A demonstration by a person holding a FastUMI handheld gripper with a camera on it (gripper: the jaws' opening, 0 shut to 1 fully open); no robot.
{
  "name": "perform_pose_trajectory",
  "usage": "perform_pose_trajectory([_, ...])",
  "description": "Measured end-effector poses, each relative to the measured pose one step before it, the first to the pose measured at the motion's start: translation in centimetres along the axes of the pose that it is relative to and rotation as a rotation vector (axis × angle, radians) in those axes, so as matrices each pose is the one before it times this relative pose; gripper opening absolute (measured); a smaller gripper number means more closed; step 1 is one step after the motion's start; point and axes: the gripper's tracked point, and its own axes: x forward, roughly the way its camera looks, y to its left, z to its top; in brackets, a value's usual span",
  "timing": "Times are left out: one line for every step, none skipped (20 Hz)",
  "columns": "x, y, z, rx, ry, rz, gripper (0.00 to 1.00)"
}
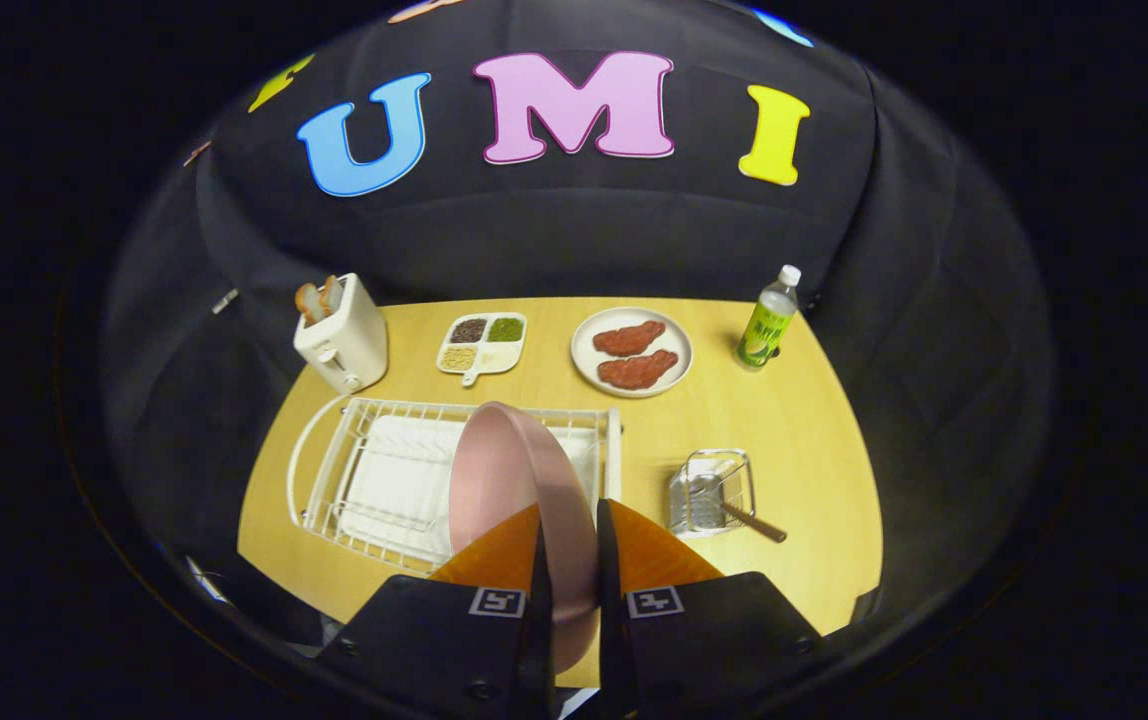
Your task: Take the plate from the dish rack, then take the spoon from the basket and place it into the plate.
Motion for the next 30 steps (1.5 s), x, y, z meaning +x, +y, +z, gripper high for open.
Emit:
perform_pose_trajectory([-0.243,0.424,-1.040,0.00462,0.00541,0.04021,0.22])
perform_pose_trajectory([-0.285,0.147,-1.444,0.01397,0.01002,0.02788,0.22])
perform_pose_trajectory([-0.231,-0.022,-1.488,0.02740,0.00903,0.01775,0.22])
perform_pose_trajectory([-0.189,0.017,-1.242,0.03092,0.00214,0.02212,0.22])
perform_pose_trajectory([0.032,0.139,-1.418,0.03387,0.00721,0.02425,0.22])
perform_pose_trajectory([0.014,0.035,-1.505,0.03238,0.01022,0.02603,0.22])
perform_pose_trajectory([0.172,-0.058,-1.431,0.03070,0.01397,0.01891,0.22])
perform_pose_trajectory([0.219,-0.402,-1.296,0.02943,0.01573,0.00756,0.22])
perform_pose_trajectory([0.229,-0.583,-1.255,0.02440,0.02096,-0.00145,0.22])
perform_pose_trajectory([0.437,-0.351,-1.236,0.01383,0.01970,-0.00097,0.22])
perform_pose_trajectory([0.384,-0.398,-1.150,0.00636,0.02121,-0.00310,0.22])
perform_pose_trajectory([0.547,-0.444,-1.290,0.00479,0.02423,-0.00569,0.22])
perform_pose_trajectory([0.638,-0.530,-1.130,0.00599,0.02257,-0.00824,0.22])
perform_pose_trajectory([0.673,-0.464,-0.821,0.00921,0.01640,-0.00800,0.22])
perform_pose_trajectory([0.736,-0.386,-0.738,0.00905,0.01797,-0.00397,0.22])
perform_pose_trajectory([0.612,-0.217,-0.734,0.01518,0.01500,0.00201,0.22])
perform_pose_trajectory([0.709,-0.169,-0.706,0.01744,0.01682,0.00597,0.22])
perform_pose_trajectory([0.589,-0.177,-0.623,0.02238,0.01929,0.00720,0.22])
perform_pose_trajectory([0.671,-0.128,-0.473,0.02678,0.01226,0.00736,0.22])
perform_pose_trajectory([0.777,-0.192,-0.420,0.02879,0.01239,0.00791,0.22])
perform_pose_trajectory([1.266,-0.405,-0.276,0.02183,0.00483,-0.00699,0.22])
perform_pose_trajectory([-0.557,-0.070,-0.063,0.02237,0.00361,0.01418,0.23])
perform_pose_trajectory([0.503,-0.002,0.072,0.02616,-0.00197,0.01457,0.22])
perform_pose_trajectory([0.116,-0.002,0.119,0.01881,-0.00423,0.00849,0.23])
perform_pose_trajectory([0.252,0.116,0.227,0.00638,-0.00592,0.00618,0.22])
perform_pose_trajectory([0.215,0.051,0.280,-0.00555,-0.01079,-0.00019,0.22])
perform_pose_trajectory([0.096,-0.244,0.176,-0.02364,-0.01450,-0.01514,0.24])
perform_pose_trajectory([0.027,-0.461,0.013,-0.03505,-0.00637,-0.03170,0.24])
perform_pose_trajectory([0.167,-0.691,-0.236,-0.03674,-0.00237,-0.03522,0.28])
perform_pose_trajectory([-0.048,-0.295,0.179,-0.02139,-0.00264,-0.01982,0.29])
